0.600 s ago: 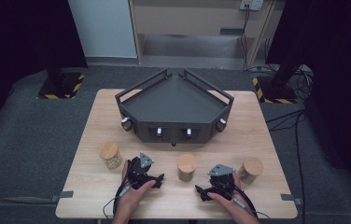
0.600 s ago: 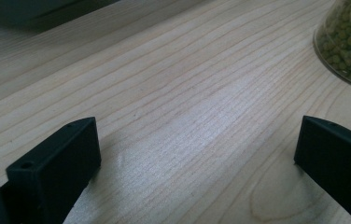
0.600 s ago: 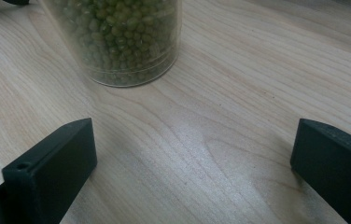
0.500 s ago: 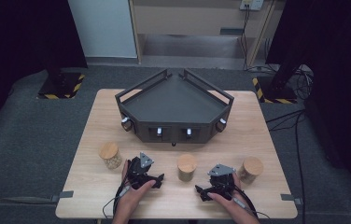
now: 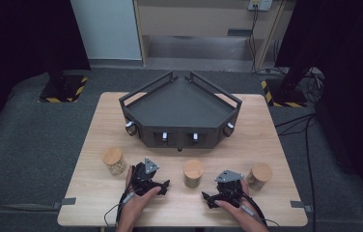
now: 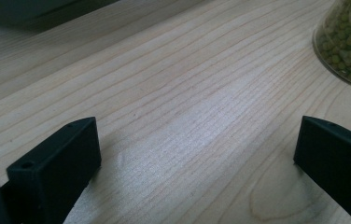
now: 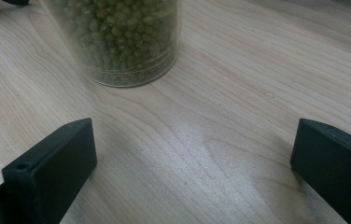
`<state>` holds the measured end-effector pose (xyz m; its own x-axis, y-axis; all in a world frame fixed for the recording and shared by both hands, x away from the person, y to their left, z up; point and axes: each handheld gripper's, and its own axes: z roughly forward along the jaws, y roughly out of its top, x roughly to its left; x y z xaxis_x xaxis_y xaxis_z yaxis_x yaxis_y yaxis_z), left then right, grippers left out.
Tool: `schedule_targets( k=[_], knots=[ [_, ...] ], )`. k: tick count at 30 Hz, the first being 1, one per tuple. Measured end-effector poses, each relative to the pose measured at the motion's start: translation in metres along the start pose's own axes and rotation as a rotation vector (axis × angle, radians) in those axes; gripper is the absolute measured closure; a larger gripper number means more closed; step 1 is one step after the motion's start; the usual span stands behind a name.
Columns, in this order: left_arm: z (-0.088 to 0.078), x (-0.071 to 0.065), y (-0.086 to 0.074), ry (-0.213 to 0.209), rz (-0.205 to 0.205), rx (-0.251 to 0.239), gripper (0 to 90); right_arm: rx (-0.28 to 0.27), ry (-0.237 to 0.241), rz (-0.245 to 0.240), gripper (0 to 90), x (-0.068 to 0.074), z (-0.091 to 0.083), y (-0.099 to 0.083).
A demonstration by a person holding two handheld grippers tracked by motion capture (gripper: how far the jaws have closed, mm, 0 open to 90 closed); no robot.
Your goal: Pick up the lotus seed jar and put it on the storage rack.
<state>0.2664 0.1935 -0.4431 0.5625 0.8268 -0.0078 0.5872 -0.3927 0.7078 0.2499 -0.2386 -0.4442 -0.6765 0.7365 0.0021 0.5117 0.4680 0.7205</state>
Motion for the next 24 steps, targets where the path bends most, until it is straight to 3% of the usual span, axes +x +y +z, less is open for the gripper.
schedule_targets(
  k=[10, 24],
  knots=[
    [-0.005, 0.000, -0.002, 0.006, -0.002, -0.007, 0.9, 0.000, 0.000, 0.000, 0.5, 0.000, 0.000, 0.000],
    [-0.034, 0.000, 0.004, 0.021, 0.011, -0.061, 1.6, -0.001, -0.001, 0.000, 0.5, 0.000, 0.000, 0.000]
  ],
)
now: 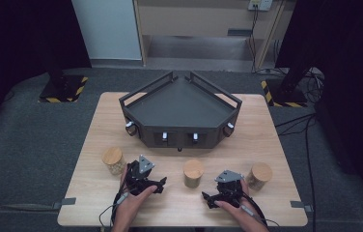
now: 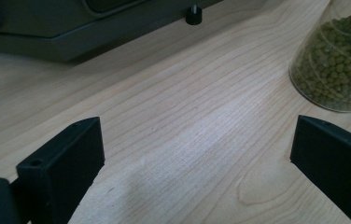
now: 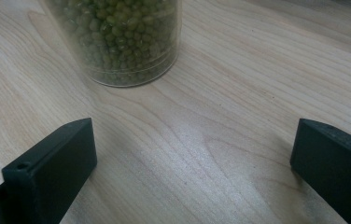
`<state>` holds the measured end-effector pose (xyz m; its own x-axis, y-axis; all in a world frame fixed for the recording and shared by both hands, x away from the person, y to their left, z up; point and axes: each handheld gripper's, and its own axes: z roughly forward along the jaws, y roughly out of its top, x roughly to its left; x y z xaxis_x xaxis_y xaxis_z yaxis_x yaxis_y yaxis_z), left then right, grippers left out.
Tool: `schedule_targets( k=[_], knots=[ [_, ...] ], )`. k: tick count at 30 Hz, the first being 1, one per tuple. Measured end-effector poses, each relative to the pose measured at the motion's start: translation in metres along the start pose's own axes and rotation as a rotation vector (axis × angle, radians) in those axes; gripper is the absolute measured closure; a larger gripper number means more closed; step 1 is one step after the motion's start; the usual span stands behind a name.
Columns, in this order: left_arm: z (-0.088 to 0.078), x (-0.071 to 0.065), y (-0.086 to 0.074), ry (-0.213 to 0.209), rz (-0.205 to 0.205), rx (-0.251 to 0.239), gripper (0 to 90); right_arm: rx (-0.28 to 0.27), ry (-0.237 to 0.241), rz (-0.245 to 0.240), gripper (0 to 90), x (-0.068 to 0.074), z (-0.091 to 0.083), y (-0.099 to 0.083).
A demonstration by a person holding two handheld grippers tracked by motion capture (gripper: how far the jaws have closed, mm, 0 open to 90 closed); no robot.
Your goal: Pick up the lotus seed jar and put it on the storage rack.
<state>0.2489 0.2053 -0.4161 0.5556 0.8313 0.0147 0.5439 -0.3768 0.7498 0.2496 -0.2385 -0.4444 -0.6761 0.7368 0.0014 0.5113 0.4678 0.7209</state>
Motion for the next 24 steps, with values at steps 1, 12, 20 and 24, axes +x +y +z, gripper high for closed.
schedule_targets(
  k=[1, 12, 20, 24],
  knots=[
    [0.000, 0.000, 0.000, 0.000, 0.000, 0.000, 1.6, 0.000, 0.000, 0.000, 0.5, 0.000, 0.000, 0.000],
    [-0.015, 0.004, 0.002, 0.016, 0.003, -0.026, 1.7, 0.000, 0.000, 0.000, 0.5, 0.000, 0.000, 0.000],
    [-0.026, 0.010, 0.004, 0.032, -0.003, -0.052, 1.8, 0.000, 0.000, 0.000, 0.5, 0.000, 0.000, 0.000],
    [-0.030, 0.012, 0.006, 0.036, -0.003, -0.060, 1.9, 0.000, 0.000, 0.000, 0.5, 0.000, 0.000, 0.000]
  ],
)
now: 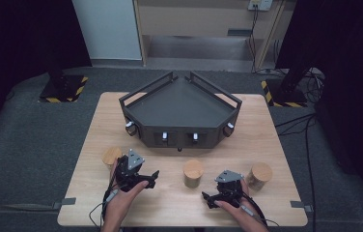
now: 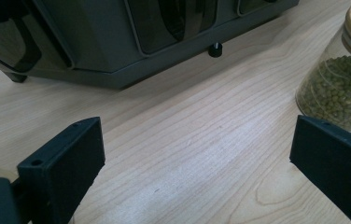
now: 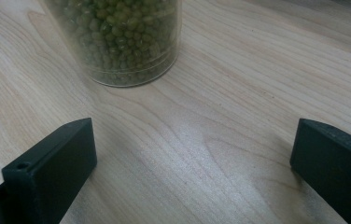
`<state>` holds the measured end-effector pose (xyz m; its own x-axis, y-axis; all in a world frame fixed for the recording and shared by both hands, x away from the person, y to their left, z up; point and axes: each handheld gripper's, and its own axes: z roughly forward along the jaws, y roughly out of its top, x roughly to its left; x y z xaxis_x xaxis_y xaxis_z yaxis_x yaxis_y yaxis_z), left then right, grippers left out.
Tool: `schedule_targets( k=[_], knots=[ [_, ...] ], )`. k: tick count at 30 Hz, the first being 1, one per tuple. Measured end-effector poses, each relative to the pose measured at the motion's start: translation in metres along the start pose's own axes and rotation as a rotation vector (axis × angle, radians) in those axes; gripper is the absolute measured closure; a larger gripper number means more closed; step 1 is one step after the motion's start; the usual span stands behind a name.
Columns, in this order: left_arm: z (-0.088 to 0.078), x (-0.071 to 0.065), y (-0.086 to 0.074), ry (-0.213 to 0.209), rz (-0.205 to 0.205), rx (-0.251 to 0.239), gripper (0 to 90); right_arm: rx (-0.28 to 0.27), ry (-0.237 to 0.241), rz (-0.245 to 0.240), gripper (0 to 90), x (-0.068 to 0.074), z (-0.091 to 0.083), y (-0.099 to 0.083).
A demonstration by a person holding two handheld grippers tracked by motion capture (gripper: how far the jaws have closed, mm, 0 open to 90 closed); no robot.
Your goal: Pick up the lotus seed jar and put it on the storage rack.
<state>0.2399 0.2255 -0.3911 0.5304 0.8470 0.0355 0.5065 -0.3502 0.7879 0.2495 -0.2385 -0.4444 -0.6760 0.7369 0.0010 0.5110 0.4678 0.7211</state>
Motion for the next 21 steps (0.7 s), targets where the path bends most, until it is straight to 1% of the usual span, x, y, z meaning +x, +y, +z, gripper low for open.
schedule_targets(
  k=[7, 12, 17, 21],
  knots=[
    [-0.005, 0.005, 0.005, 0.009, 0.004, -0.013, 1.9, 0.000, 0.000, 0.000, 0.5, 0.000, 0.000, 0.000],
    [-0.008, 0.010, 0.006, 0.013, -0.006, -0.023, 1.9, 0.000, 0.000, 0.000, 0.5, 0.000, 0.000, 0.000],
    [-0.011, 0.014, 0.010, 0.021, 0.000, -0.027, 1.9, 0.000, 0.000, 0.000, 0.5, 0.000, 0.000, 0.000],
    [-0.012, 0.018, 0.010, 0.028, -0.008, -0.035, 1.9, 0.000, 0.001, 0.001, 0.6, 0.000, 0.000, 0.000]
  ],
)
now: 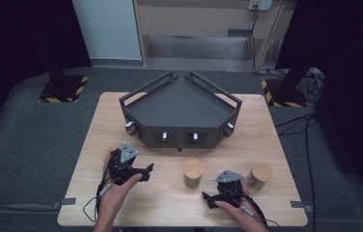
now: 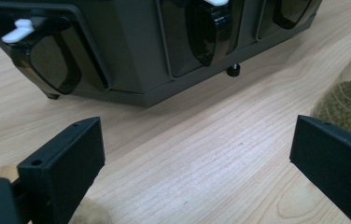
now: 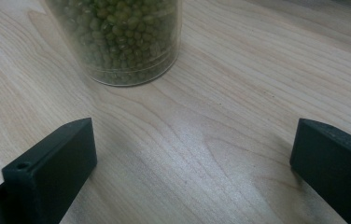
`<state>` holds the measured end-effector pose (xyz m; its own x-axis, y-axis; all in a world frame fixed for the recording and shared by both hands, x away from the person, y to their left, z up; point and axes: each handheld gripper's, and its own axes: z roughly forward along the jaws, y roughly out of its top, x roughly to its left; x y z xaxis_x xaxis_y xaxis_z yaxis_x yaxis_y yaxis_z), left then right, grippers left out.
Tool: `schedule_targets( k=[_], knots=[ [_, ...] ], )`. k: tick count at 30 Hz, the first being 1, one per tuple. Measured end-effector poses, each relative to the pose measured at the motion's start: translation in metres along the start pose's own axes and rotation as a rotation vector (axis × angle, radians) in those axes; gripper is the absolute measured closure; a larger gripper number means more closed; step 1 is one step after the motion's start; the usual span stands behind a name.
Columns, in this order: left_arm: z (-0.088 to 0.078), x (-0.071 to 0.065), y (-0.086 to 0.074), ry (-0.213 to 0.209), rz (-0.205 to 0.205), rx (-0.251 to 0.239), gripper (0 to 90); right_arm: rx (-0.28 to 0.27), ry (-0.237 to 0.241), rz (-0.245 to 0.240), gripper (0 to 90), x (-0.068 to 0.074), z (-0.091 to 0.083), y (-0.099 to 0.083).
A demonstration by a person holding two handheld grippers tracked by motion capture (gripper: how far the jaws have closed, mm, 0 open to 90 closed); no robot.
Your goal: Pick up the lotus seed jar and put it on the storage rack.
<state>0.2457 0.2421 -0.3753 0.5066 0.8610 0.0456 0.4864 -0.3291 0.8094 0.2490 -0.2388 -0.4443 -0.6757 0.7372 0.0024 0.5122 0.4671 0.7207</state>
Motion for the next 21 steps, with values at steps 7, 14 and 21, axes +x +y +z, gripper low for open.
schedule_targets(
  k=[7, 14, 21],
  knots=[
    [-0.003, 0.006, 0.000, 0.015, -0.006, -0.006, 1.8, 0.000, 0.000, -0.001, 0.6, 0.000, 0.000, 0.000],
    [-0.005, 0.014, 0.004, 0.022, 0.002, -0.009, 1.8, 0.000, 0.001, -0.001, 0.6, 0.000, 0.000, 0.000],
    [-0.008, 0.021, 0.005, 0.035, 0.003, -0.015, 1.7, 0.000, 0.001, -0.001, 0.6, 0.000, 0.000, 0.000]
  ],
)
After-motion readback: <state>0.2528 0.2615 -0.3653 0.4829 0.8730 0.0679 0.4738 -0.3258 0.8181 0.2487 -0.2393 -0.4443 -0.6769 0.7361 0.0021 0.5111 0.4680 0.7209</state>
